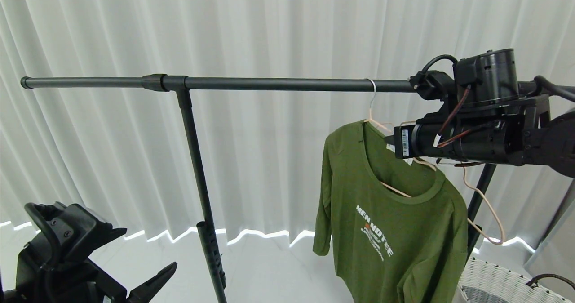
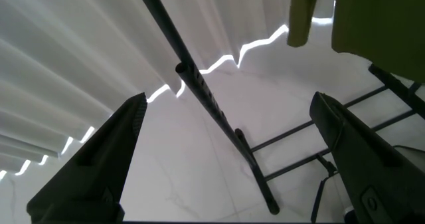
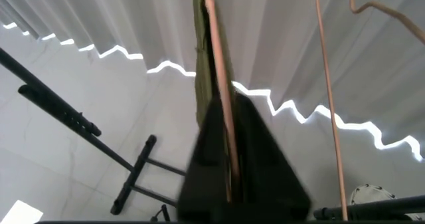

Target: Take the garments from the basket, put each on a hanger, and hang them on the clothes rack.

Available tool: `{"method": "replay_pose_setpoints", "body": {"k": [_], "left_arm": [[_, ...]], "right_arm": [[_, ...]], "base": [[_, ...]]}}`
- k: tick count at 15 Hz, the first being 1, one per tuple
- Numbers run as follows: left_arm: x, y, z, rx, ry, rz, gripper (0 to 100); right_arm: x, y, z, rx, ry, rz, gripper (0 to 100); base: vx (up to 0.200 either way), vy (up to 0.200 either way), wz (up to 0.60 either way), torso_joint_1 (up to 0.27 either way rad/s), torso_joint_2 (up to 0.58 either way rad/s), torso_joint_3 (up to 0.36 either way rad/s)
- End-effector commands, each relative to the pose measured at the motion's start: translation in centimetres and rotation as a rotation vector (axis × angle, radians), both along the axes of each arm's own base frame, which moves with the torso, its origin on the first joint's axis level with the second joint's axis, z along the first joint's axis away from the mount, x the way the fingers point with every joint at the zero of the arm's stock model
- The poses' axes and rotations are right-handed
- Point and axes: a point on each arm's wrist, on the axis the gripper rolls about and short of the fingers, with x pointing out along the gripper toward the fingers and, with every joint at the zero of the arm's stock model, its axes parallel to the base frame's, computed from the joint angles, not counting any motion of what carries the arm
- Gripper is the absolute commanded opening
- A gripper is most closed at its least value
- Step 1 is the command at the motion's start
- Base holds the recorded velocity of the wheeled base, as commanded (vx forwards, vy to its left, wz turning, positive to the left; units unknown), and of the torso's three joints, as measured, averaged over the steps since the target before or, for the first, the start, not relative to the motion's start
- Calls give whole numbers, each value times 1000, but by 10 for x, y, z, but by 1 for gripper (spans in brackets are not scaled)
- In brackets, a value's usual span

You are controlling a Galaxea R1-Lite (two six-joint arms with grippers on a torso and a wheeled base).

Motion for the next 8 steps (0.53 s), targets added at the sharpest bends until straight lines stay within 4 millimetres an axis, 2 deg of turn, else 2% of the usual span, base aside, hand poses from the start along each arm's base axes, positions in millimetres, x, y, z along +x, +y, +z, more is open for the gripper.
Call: {"method": "replay_pose_setpoints", "body": {"k": [1, 4, 6, 8], "left_arm": [[0, 0, 0, 0, 1, 2, 100], [0, 1, 0, -1, 1, 12, 100], [-1, 5, -2, 0, 2, 40, 100], [0, 10, -2, 0, 1, 87, 100]], "right_arm": [[-2, -1, 2, 3, -5, -4, 100], [-15, -9, 7, 8, -24, -16, 100], [-38, -19, 23, 66, -114, -3, 100], [-61, -35, 29, 74, -142, -18, 100]], "base": [[0, 0, 0, 0, 0, 0], [0, 0, 0, 0, 0, 0], [0, 0, 0, 0, 0, 0], [0, 0, 0, 0, 0, 0]]}}
